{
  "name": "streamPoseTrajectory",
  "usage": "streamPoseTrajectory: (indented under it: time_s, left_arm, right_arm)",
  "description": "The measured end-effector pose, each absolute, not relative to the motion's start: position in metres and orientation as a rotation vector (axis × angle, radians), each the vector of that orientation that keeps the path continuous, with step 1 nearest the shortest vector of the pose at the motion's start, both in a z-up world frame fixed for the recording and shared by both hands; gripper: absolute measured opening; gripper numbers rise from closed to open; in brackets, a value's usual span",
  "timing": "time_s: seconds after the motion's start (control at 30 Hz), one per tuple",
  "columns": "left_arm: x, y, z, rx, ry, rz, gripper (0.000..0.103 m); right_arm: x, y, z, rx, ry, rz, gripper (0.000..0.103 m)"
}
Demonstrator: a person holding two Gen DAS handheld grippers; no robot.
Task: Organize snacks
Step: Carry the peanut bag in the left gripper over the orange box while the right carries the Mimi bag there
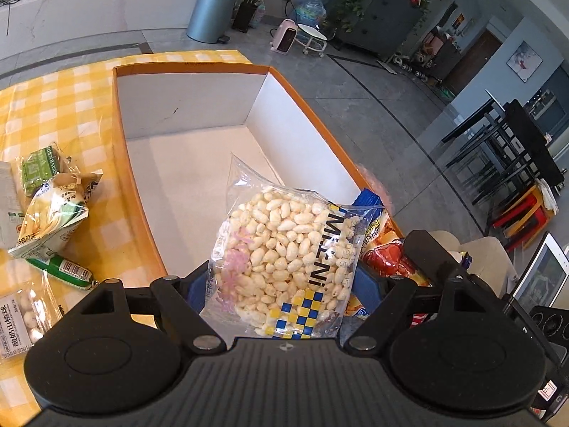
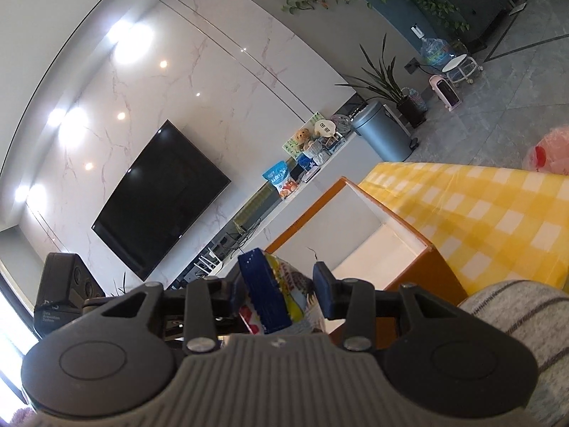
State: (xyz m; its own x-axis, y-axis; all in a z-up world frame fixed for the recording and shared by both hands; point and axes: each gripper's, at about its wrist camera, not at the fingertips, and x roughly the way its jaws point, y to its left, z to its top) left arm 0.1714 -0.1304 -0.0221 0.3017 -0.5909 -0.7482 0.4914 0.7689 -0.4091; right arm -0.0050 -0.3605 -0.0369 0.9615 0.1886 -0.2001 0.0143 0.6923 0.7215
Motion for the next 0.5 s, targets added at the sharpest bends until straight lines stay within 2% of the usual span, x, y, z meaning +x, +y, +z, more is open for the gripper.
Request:
streamPoseTrajectory:
  time_s: [0.5]
  left_arm:
    - [0.16, -0.119, -0.008, -0.069, 0.932, -0.675, 0.093]
  right_arm:
    - [-0.005, -0.353, -0.033, 0.759, 0.287, 0.108, 0.04]
